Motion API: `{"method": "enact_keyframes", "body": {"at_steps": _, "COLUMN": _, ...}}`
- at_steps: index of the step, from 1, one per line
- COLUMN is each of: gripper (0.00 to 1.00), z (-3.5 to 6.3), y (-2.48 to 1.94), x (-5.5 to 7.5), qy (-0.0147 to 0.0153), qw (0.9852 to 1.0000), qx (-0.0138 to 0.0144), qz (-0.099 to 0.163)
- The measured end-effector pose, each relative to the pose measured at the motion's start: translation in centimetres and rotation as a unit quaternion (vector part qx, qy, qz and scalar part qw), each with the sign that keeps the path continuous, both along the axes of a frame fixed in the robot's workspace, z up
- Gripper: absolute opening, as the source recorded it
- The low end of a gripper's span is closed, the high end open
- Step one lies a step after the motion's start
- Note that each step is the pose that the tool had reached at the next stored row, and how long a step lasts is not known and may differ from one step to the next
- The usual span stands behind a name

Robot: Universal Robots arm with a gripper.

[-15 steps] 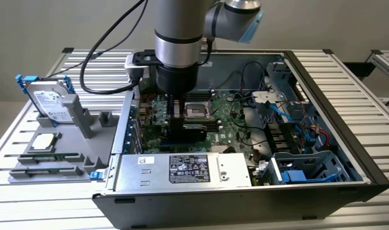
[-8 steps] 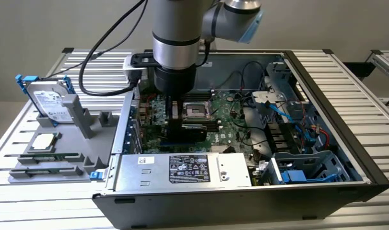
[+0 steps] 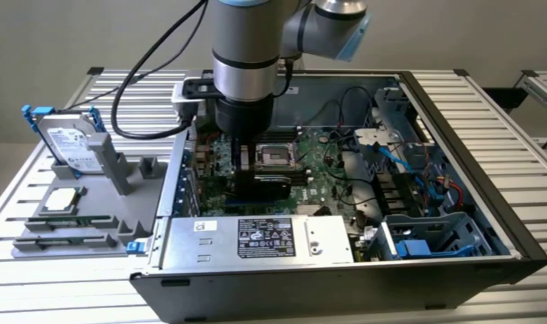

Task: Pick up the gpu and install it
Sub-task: 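Insert the gpu into the slot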

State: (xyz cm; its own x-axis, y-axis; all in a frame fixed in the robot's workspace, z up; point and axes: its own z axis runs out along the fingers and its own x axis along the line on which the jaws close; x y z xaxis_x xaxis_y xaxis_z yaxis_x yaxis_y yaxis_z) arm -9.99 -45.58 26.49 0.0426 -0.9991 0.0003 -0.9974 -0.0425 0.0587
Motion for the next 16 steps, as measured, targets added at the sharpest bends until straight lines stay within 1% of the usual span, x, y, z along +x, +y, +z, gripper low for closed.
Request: {"method": "enact_keyframes", "body": {"at_steps": 16, "gripper": 0.53, "z": -0.63, "y": 0.00, "x": -0.03, "qy": 0.0000, "qw": 1.0000, "qx": 0.0020, "qz": 0.008}}
